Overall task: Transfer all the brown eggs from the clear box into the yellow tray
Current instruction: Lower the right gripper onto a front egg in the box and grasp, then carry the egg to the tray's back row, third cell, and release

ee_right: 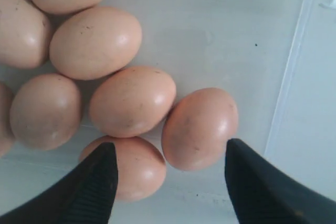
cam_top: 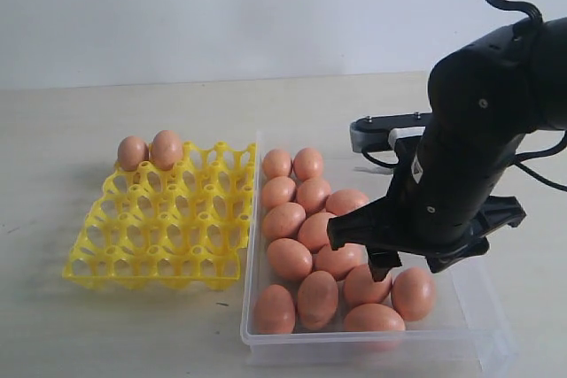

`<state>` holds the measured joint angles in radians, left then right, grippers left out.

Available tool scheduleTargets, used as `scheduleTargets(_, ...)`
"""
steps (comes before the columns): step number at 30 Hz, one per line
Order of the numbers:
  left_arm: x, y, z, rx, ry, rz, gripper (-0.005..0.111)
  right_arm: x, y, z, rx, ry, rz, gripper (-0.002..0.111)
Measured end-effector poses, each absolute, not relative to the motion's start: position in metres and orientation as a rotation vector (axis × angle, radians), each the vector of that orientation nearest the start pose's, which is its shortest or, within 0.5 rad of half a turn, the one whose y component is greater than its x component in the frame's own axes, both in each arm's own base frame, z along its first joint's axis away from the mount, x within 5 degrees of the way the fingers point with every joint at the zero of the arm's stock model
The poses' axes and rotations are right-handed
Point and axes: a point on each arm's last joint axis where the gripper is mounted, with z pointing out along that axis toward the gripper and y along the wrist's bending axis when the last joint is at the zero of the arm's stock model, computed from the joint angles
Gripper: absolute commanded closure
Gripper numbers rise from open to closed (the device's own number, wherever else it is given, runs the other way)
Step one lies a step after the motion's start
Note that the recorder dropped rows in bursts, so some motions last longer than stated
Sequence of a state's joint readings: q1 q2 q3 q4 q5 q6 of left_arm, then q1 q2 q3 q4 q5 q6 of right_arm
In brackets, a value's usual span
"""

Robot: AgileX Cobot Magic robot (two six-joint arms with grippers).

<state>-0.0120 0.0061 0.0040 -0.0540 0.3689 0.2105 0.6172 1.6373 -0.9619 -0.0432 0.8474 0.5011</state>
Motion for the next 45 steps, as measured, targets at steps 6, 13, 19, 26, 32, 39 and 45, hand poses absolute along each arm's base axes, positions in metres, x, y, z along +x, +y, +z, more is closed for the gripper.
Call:
scheduleTargets(6,0.053,-0.002,0.178,0.174,1.855,0.084,0.107,0.239,0.158,0.191,-0.159,3.01,-0.01,0.05)
scheduleTargets(13,0.053,-0.002,0.178,0.174,1.855,0.084,0.107,0.245,0.15,0.188,-0.116,3.017,-0.053,0.05)
scheduleTargets(19,0.053,-0.002,0.178,0.174,1.855,0.084,0.107,0.248,0.152,0.174,-0.108,3.049,-0.078,0.05)
scheduleTargets(26,0.053,-0.002,0.178,0.174,1.855,0.084,0.107,0.254,0.157,0.151,-0.096,3.084,-0.09,0.051)
scheduleTargets(32,0.053,-0.002,0.178,0.174,1.855,0.084,0.107,0.256,0.159,0.138,-0.108,3.098,-0.096,0.105)
scheduleTargets(39,0.053,-0.002,0.178,0.174,1.855,0.084,0.107,0.261,0.163,0.168,-0.295,2.925,0.046,0.108)
scheduleTargets(45,0.053,-0.002,0.178,0.174,1.855,0.084,0.107,0.293,0.213,0.217,-0.721,2.078,0.333,0.108)
